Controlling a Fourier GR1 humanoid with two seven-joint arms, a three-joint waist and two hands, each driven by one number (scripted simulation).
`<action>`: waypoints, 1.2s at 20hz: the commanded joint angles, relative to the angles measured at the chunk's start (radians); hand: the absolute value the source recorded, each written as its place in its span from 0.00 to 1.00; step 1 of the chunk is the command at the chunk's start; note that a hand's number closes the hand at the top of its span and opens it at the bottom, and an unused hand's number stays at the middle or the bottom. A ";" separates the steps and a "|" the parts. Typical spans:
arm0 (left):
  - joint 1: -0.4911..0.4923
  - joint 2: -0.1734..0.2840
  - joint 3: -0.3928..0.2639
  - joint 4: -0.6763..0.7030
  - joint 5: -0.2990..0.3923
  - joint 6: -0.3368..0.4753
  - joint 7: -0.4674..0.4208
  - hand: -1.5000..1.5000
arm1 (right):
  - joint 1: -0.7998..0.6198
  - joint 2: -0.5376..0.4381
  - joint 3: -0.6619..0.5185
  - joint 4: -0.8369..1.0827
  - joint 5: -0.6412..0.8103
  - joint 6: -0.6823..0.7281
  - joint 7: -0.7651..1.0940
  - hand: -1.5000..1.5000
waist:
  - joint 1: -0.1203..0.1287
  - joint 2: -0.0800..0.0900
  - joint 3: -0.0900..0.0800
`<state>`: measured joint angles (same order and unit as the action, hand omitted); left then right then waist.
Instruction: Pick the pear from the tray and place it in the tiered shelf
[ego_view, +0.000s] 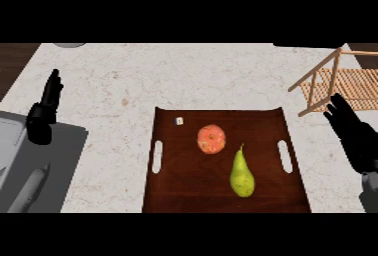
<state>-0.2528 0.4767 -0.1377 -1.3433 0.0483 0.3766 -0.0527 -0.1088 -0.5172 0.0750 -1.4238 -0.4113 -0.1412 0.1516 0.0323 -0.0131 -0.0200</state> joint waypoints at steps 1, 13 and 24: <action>0.091 -0.007 0.033 -0.103 0.048 -0.015 0.010 0.50 | -0.049 0.034 0.062 -0.116 0.035 -0.013 0.053 1.00 | -0.016 0.008 0.019; 0.126 -0.140 0.017 -0.299 0.101 -0.014 0.211 0.50 | -0.190 0.246 0.185 -0.122 -0.025 0.170 -0.170 0.00 | -0.020 0.012 0.020; 0.152 -0.085 0.000 -0.362 0.147 -0.007 0.223 0.50 | -0.350 -0.165 0.293 -0.380 0.116 0.474 0.151 0.00 | -0.027 0.004 0.016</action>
<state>-0.1108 0.4155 -0.1443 -1.6626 0.1238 0.4065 0.1469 -0.3895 -0.5829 0.3403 -1.7376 -0.3429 0.2695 0.1898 0.0012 -0.0091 -0.0019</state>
